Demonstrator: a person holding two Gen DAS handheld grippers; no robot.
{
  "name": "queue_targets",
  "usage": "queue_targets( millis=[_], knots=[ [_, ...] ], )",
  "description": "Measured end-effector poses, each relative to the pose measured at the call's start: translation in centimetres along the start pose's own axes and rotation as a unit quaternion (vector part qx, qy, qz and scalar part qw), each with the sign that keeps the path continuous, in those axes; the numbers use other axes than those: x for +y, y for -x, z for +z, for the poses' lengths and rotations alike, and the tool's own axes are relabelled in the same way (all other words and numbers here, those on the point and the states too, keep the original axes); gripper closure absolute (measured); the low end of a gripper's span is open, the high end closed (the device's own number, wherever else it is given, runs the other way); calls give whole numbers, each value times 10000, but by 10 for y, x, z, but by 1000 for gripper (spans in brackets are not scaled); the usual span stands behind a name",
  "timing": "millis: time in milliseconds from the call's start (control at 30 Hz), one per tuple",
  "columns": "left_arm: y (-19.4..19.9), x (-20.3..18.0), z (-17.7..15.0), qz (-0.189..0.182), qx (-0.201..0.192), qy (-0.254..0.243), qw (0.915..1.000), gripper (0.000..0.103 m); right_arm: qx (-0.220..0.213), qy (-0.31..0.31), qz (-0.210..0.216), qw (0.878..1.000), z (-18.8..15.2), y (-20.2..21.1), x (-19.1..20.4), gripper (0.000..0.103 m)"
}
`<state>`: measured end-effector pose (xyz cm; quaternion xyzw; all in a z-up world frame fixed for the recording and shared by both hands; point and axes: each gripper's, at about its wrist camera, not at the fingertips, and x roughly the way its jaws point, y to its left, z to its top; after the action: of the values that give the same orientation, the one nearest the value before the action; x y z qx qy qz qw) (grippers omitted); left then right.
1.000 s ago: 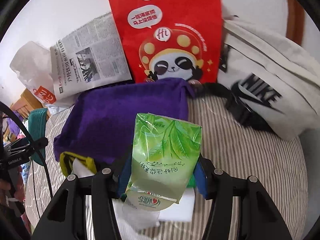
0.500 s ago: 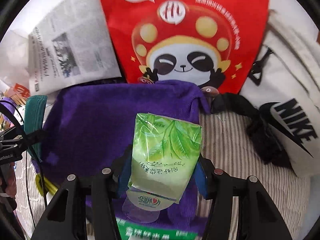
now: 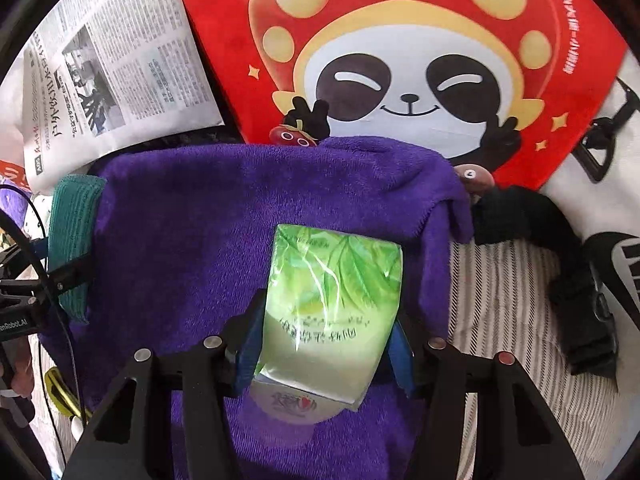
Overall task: Organize soft objects
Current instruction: 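Place the teal pad on the purple towel with the left tool while the right sets the tissue pack there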
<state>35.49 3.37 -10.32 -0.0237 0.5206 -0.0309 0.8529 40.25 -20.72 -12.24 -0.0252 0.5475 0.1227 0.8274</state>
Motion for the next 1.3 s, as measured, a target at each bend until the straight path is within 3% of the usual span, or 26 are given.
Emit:
queue_targets(
  millis=[300, 433, 600, 967, 1067, 1300],
  knots=[
    [-25, -31, 8, 248, 152, -268, 9992, 17, -86, 184, -186, 9996, -4, -5, 7, 47],
    [-41, -49, 11, 543, 259, -470, 9971, 17, -117, 197, -116, 9997, -9, -3, 7, 47],
    [-45, -59, 12, 532, 303, -501, 9969, 15, -155, 324, -124, 9993, -12, -3, 7, 46],
    [-45, -61, -3, 587, 424, -745, 9946, 14, -227, 446, -125, 9987, -25, 5, 19, 30],
    [-40, -65, -6, 683, 445, -831, 9932, 14, -299, 478, -280, 9980, -26, 11, 24, 16],
    [-25, -70, -12, 623, 322, -680, 9952, 12, -528, 377, -332, 9973, -41, 39, 29, 14]
  ],
)
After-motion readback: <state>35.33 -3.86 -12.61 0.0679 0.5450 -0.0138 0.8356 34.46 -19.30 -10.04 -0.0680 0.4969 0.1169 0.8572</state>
